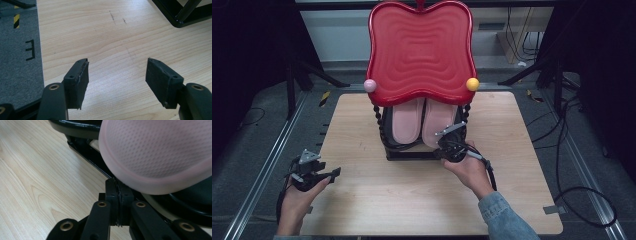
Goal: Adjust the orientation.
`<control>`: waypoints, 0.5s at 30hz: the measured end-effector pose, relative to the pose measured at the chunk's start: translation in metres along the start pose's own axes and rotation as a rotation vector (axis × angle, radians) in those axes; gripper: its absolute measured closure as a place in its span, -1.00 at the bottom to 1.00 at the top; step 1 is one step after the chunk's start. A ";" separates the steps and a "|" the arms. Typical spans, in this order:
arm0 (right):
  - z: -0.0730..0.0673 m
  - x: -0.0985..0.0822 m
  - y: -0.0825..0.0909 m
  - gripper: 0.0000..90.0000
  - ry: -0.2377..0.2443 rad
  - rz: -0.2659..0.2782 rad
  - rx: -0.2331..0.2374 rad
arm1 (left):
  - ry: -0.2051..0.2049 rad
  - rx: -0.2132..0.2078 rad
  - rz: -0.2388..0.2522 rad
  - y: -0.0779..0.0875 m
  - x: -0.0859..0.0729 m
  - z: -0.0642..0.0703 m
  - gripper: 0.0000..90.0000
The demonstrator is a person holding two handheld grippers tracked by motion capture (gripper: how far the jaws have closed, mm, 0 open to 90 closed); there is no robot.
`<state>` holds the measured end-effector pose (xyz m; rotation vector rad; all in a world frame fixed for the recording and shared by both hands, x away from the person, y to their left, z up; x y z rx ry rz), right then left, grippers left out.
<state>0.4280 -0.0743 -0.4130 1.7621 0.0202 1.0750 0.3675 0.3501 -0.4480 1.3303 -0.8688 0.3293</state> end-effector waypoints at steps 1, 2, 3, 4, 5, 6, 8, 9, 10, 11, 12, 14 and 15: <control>0.000 -0.001 0.001 0.91 -0.002 0.000 -0.002 | 0.001 0.000 0.001 0.000 0.000 0.000 -0.23; -0.001 -0.002 0.002 0.90 0.002 0.003 -0.001 | 0.001 0.000 0.001 0.000 0.000 0.000 -0.23; -0.003 -0.003 0.003 0.89 0.002 0.004 -0.001 | 0.001 0.000 0.001 0.000 0.000 0.000 -0.23; -0.004 -0.004 0.005 0.89 0.000 0.006 0.006 | -0.001 0.001 -0.001 0.000 0.000 0.000 -0.23; -0.004 -0.005 0.007 0.90 0.022 0.009 0.000 | 0.000 0.001 0.000 0.000 0.000 0.000 -0.23; -0.006 -0.005 0.010 0.92 0.018 0.016 0.001 | 0.001 0.003 0.001 0.001 0.000 -0.001 -0.23; -0.008 -0.005 0.016 0.96 0.019 0.038 -0.001 | 0.003 0.003 0.001 0.001 0.000 -0.001 -0.23; -0.008 -0.005 0.018 0.97 0.026 0.046 -0.003 | 0.002 0.003 0.001 0.001 0.000 0.000 -0.23; -0.009 -0.004 0.019 0.98 0.027 0.049 -0.002 | 0.002 0.002 0.001 0.000 0.000 0.000 -0.23; -0.008 -0.003 0.018 0.99 0.029 0.045 -0.003 | 0.000 0.000 0.000 0.000 0.000 0.001 -0.23; -0.007 -0.002 0.018 1.00 0.029 0.042 -0.004 | -0.003 -0.001 -0.001 0.000 0.001 0.001 -0.23; -0.005 0.000 0.016 1.00 0.025 0.037 -0.006 | -0.003 -0.002 0.002 0.001 0.001 0.001 -0.23; -0.005 0.001 0.015 1.00 0.020 0.035 -0.010 | -0.002 -0.001 0.001 0.001 0.001 0.001 -0.22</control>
Point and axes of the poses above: each handheld gripper's, and its own axes: y roughly backward along the jaws, x roughly out of its top, z roughly to its right, the point moved 1 cm from there along -y, roughly forward along the jaws
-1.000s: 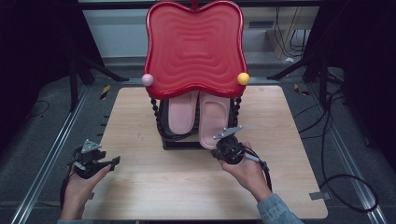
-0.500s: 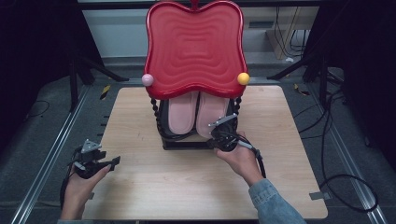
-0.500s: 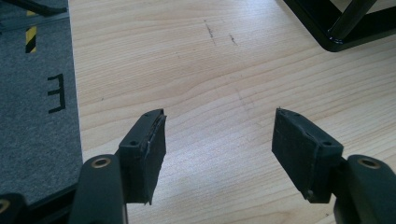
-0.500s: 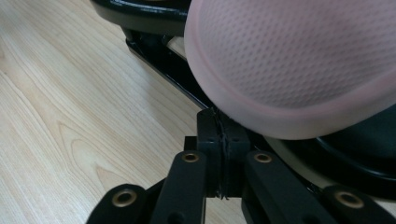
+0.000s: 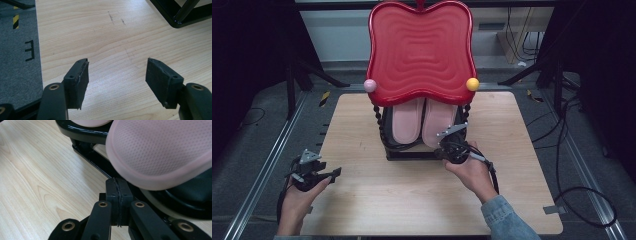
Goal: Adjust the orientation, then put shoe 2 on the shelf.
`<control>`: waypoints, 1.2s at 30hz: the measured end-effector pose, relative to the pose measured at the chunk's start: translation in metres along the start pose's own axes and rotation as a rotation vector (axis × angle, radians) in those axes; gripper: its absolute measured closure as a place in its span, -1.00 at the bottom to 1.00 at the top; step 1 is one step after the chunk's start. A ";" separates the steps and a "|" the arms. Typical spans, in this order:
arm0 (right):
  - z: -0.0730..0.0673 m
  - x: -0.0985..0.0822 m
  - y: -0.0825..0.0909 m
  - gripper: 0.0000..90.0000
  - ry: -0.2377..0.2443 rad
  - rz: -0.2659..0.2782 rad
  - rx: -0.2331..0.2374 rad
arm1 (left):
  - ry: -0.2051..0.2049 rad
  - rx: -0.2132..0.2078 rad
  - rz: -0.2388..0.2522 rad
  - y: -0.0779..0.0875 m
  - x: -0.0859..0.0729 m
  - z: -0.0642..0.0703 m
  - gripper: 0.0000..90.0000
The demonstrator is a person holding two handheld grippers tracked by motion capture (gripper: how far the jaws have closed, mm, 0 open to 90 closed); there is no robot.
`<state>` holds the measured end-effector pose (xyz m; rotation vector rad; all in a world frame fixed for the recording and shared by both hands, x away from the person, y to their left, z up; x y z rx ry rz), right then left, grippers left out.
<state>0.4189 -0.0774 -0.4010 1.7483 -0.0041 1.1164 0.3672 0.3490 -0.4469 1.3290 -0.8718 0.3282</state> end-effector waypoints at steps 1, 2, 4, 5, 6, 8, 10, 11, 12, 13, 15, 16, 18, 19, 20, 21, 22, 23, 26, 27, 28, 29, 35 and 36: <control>0.001 0.001 0.000 1.00 0.002 -0.002 0.008 | 0.000 0.001 0.000 0.000 0.000 0.000 -0.23; 0.002 0.002 -0.001 1.00 0.006 -0.003 0.003 | 0.003 0.001 0.001 0.000 0.000 -0.001 -0.23; 0.004 0.005 -0.002 1.00 -0.001 -0.002 -0.004 | 0.004 0.001 0.001 0.000 -0.001 -0.001 -0.23; 0.005 0.006 -0.001 1.00 -0.006 -0.001 -0.002 | 0.004 0.001 0.001 0.000 -0.001 -0.001 -0.23; 0.007 0.007 -0.002 1.00 -0.005 0.004 -0.003 | 0.005 0.002 0.002 0.000 0.000 -0.001 -0.23; 0.009 0.010 -0.002 1.00 -0.023 0.006 -0.004 | 0.007 0.001 0.004 0.000 0.000 -0.001 -0.23; 0.011 0.012 -0.004 1.00 -0.026 0.011 -0.005 | 0.001 0.001 0.001 0.000 0.000 -0.001 -0.23; 0.011 0.012 -0.004 1.00 -0.028 0.011 -0.005 | 0.002 0.000 0.001 -0.001 0.000 0.000 -0.23; 0.011 0.011 -0.005 1.00 -0.022 0.011 -0.005 | 0.003 0.000 0.001 -0.001 0.000 0.000 -0.23; 0.010 0.011 -0.005 1.00 -0.019 0.016 0.000 | 0.005 0.001 0.002 -0.001 -0.001 0.000 -0.23; 0.007 0.009 -0.004 0.95 -0.007 0.032 0.009 | 0.008 0.002 0.003 -0.001 -0.001 0.000 -0.24; 0.006 0.007 -0.003 0.91 -0.002 0.036 0.016 | 0.009 0.002 0.002 -0.001 -0.001 0.000 -0.25; 0.002 0.002 -0.003 0.75 0.003 0.046 0.033 | 0.011 0.002 0.001 -0.002 -0.001 0.000 -0.27; 0.001 -0.001 -0.003 0.68 0.003 0.048 0.041 | 0.011 0.002 -0.002 -0.002 -0.001 0.000 -0.28; -0.001 -0.006 -0.003 0.55 0.004 0.050 0.052 | 0.011 0.002 -0.003 -0.002 -0.001 0.000 -0.29; -0.003 -0.010 -0.004 0.45 0.006 0.049 0.059 | 0.011 0.000 -0.005 -0.003 -0.001 0.000 -0.29; -0.004 -0.014 -0.004 0.34 0.007 0.048 0.064 | 0.008 0.002 -0.007 -0.003 -0.001 0.000 -0.30; -0.005 -0.017 -0.004 0.28 0.005 0.049 0.065 | 0.011 0.001 -0.006 -0.003 -0.001 0.000 -0.30; -0.007 -0.029 -0.002 0.05 0.024 0.069 0.052 | 0.013 0.002 -0.010 -0.004 -0.002 0.000 -0.32; -0.007 -0.032 -0.001 -0.01 0.022 0.075 0.053 | 0.016 0.002 -0.010 -0.004 -0.002 0.000 -0.32; -0.007 -0.035 0.001 -0.10 0.023 0.087 0.046 | 0.012 0.002 -0.011 -0.005 -0.002 0.000 -0.33; -0.007 -0.040 0.002 -0.20 0.024 0.098 0.038 | 0.012 0.002 -0.010 -0.005 -0.002 0.001 -0.33; -0.003 -0.062 0.010 -0.72 0.034 0.129 -0.019 | -0.016 -0.005 -0.026 -0.011 -0.001 0.007 -0.39; 0.002 -0.066 0.012 -0.74 0.034 0.136 -0.034 | -0.019 -0.007 -0.026 -0.013 -0.001 0.009 -0.42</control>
Point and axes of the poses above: each handheld gripper's, and its own axes: y roughly backward along the jaws, x roughly out of its top, z roughly to its right, the point moved 1 cm from there along -y, roughly forward along the jaws
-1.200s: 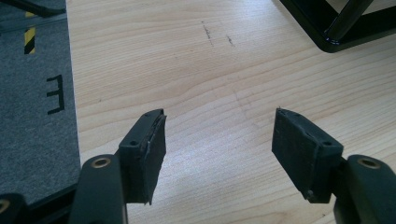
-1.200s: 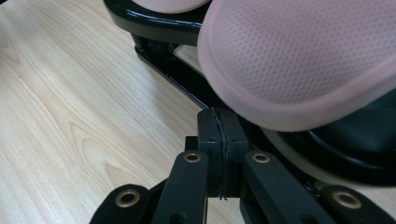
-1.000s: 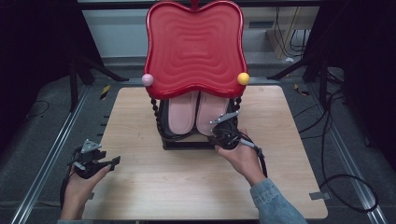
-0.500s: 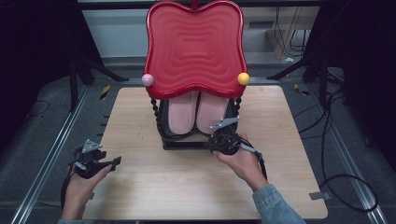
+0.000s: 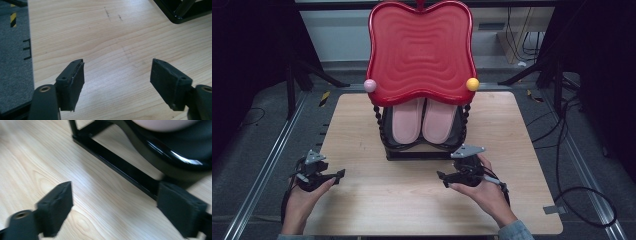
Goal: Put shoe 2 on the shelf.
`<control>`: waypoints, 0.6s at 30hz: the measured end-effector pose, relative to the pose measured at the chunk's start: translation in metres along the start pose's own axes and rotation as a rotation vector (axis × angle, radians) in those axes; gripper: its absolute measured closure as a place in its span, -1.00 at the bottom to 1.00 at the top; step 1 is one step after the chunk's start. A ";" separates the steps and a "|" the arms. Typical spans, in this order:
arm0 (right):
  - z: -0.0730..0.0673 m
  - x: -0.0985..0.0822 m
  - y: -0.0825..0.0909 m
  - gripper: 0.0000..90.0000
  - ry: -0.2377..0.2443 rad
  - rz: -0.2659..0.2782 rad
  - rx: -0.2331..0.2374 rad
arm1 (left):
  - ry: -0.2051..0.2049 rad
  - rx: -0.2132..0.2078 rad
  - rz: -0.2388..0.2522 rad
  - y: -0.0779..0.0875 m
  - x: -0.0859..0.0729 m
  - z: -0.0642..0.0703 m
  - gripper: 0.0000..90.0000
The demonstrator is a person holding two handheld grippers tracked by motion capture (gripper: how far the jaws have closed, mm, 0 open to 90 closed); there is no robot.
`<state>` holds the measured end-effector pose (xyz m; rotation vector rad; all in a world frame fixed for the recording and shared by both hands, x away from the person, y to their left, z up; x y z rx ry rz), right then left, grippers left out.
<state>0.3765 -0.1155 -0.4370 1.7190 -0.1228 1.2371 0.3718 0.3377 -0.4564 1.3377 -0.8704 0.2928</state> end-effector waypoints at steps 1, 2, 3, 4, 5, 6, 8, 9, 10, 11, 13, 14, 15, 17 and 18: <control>0.003 -0.003 0.002 -0.76 -0.005 0.008 -0.004 | -0.008 -0.006 -0.005 -0.002 0.001 0.002 -0.45; 0.008 -0.006 0.003 -0.80 -0.016 0.013 -0.008 | -0.019 -0.009 -0.007 -0.003 0.002 0.003 -0.50; 0.013 -0.010 0.005 -0.84 -0.020 0.014 -0.006 | -0.028 -0.014 -0.009 -0.005 0.003 0.005 -0.56; 0.019 -0.014 0.006 -0.84 -0.029 0.016 -0.013 | -0.034 -0.018 -0.011 -0.007 0.003 0.007 -0.60; 0.025 -0.017 0.007 -0.83 -0.041 0.017 -0.028 | -0.040 -0.021 -0.010 -0.010 0.003 0.008 -0.63; 0.032 -0.020 0.008 -0.82 -0.058 0.020 -0.042 | -0.047 -0.024 -0.010 -0.013 0.003 0.009 -0.68; 0.047 -0.027 0.010 -0.81 -0.088 0.018 -0.081 | -0.052 -0.023 -0.014 -0.018 0.003 0.010 -0.79; 0.052 -0.030 0.010 -0.80 -0.101 0.019 -0.092 | -0.053 -0.025 -0.013 -0.021 0.002 0.010 -0.84; 0.059 -0.034 0.010 -0.80 -0.120 0.018 -0.107 | -0.046 -0.024 -0.015 -0.024 0.002 0.010 -0.84; 0.065 -0.037 0.009 -0.80 -0.138 0.008 -0.130 | -0.038 -0.023 -0.014 -0.028 0.002 0.009 -0.85; 0.078 -0.043 0.006 -0.78 -0.159 -0.026 -0.200 | -0.018 -0.027 -0.010 -0.038 0.001 0.008 -0.85; 0.082 -0.045 0.005 -0.78 -0.172 -0.045 -0.224 | -0.014 -0.025 -0.014 -0.042 0.000 0.007 -0.86; 0.087 -0.047 0.003 -0.78 -0.180 -0.053 -0.236 | -0.008 -0.027 -0.017 -0.047 -0.001 0.006 -0.86; 0.096 -0.053 -0.003 -0.76 -0.209 -0.045 -0.251 | -0.002 -0.026 -0.028 -0.054 -0.003 0.004 -0.86; 0.099 -0.056 -0.006 -0.77 -0.223 -0.051 -0.256 | -0.002 -0.016 -0.035 -0.057 -0.003 0.004 -0.86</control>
Point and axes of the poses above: each handheld gripper's, and its own axes: y roughly backward along the jaws, x roughly out of its top, z roughly to its right, the point moved 1 cm from there along -y, roughly forward along the jaws
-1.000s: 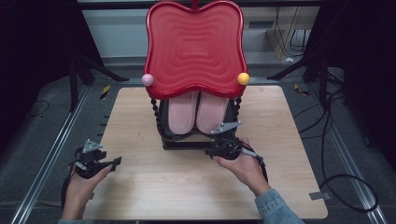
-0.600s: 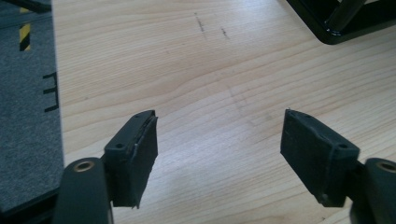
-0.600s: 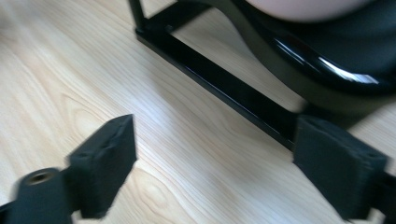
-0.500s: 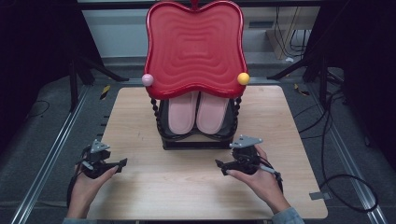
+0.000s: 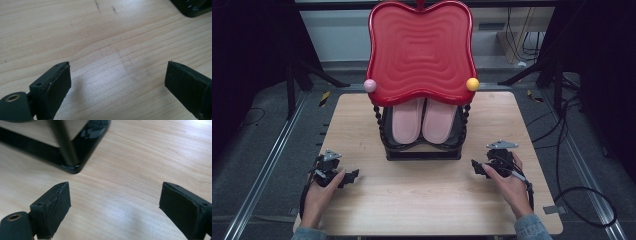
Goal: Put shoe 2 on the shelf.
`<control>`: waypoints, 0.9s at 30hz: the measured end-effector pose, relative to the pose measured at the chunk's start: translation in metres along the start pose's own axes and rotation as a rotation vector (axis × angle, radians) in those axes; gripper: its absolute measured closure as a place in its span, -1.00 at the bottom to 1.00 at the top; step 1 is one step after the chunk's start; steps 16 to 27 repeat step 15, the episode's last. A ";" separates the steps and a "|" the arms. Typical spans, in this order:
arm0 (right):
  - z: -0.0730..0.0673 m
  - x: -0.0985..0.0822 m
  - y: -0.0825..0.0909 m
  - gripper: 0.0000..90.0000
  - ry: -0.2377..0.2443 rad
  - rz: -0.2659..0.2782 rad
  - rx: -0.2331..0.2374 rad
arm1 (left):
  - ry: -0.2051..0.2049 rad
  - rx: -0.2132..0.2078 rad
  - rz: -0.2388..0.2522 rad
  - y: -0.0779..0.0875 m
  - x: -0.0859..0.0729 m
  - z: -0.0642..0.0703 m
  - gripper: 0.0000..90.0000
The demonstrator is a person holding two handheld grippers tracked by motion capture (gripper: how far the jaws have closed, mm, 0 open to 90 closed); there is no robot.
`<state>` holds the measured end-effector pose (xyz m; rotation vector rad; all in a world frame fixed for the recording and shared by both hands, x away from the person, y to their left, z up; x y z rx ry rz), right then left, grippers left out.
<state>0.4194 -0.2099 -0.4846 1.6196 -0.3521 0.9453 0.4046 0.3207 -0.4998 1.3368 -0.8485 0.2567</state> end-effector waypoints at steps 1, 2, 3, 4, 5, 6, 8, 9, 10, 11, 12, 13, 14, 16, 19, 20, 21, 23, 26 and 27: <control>0.003 -0.003 -0.005 -0.76 0.001 -0.011 -0.012 | -0.003 0.010 -0.004 -0.001 0.000 0.000 -0.86; 0.005 -0.006 -0.009 -0.76 -0.017 -0.022 -0.023 | -0.002 0.010 0.005 -0.002 0.000 0.000 -0.86; 0.007 -0.008 -0.012 -0.76 -0.022 -0.030 -0.032 | 0.009 0.003 0.012 -0.003 -0.001 -0.001 -0.86; 0.008 -0.011 -0.016 -0.76 -0.039 -0.039 -0.032 | 0.012 0.001 0.013 -0.004 -0.001 -0.002 -0.86; 0.010 -0.014 -0.018 -0.76 -0.041 -0.035 -0.037 | 0.012 -0.001 0.009 -0.005 -0.002 -0.002 -0.86; 0.011 -0.016 -0.020 -0.75 -0.042 -0.028 -0.041 | 0.008 0.001 0.002 -0.007 -0.003 -0.002 -0.86; 0.012 -0.022 -0.025 -0.81 -0.043 -0.017 -0.060 | 0.010 0.003 0.012 -0.009 -0.005 -0.002 -0.86; 0.013 -0.023 -0.025 -0.81 -0.044 -0.006 -0.059 | 0.007 0.009 0.027 -0.009 -0.007 -0.003 -0.88; 0.014 -0.024 -0.025 -0.82 -0.047 0.000 -0.057 | 0.007 0.017 0.046 -0.010 -0.009 -0.003 -0.88; 0.014 -0.025 -0.025 -0.86 -0.047 0.002 -0.062 | 0.002 0.026 0.067 -0.011 -0.011 -0.003 -0.89; 0.015 -0.025 -0.026 -0.92 -0.058 0.000 -0.072 | 0.005 0.026 0.075 -0.011 -0.012 -0.004 -0.91; 0.015 -0.025 -0.026 -0.93 -0.065 -0.003 -0.076 | 0.004 0.030 0.074 -0.011 -0.012 -0.003 -0.91; 0.015 -0.025 -0.026 -0.94 -0.069 -0.006 -0.079 | 0.004 0.030 0.074 -0.011 -0.012 -0.003 -0.91; 0.015 -0.025 -0.026 -0.95 -0.071 -0.007 -0.079 | 0.004 0.030 0.074 -0.011 -0.012 -0.003 -0.91; 0.015 -0.025 -0.026 -0.95 -0.071 -0.007 -0.079 | 0.004 0.030 0.074 -0.011 -0.012 -0.003 -0.91; 0.015 -0.025 -0.026 -0.95 -0.071 -0.007 -0.079 | 0.004 0.030 0.074 -0.011 -0.012 -0.003 -0.91; 0.015 -0.025 -0.026 -0.95 -0.071 -0.007 -0.079 | 0.004 0.030 0.074 -0.011 -0.012 -0.003 -0.91; 0.015 -0.025 -0.026 -0.95 -0.071 -0.007 -0.079 | 0.004 0.030 0.074 -0.011 -0.012 -0.003 -0.91; 0.015 -0.025 -0.026 -0.95 -0.071 -0.007 -0.079 | 0.004 0.030 0.074 -0.011 -0.012 -0.003 -0.91; 0.015 -0.025 -0.026 -0.95 -0.071 -0.007 -0.079 | 0.004 0.030 0.074 -0.011 -0.012 -0.003 -0.91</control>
Point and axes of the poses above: each handheld gripper's, and its own axes: y roughly backward along the jaws, x roughly out of its top, z roughly to its right, the point moved 1 cm from there along -y, roughly forward along the jaws
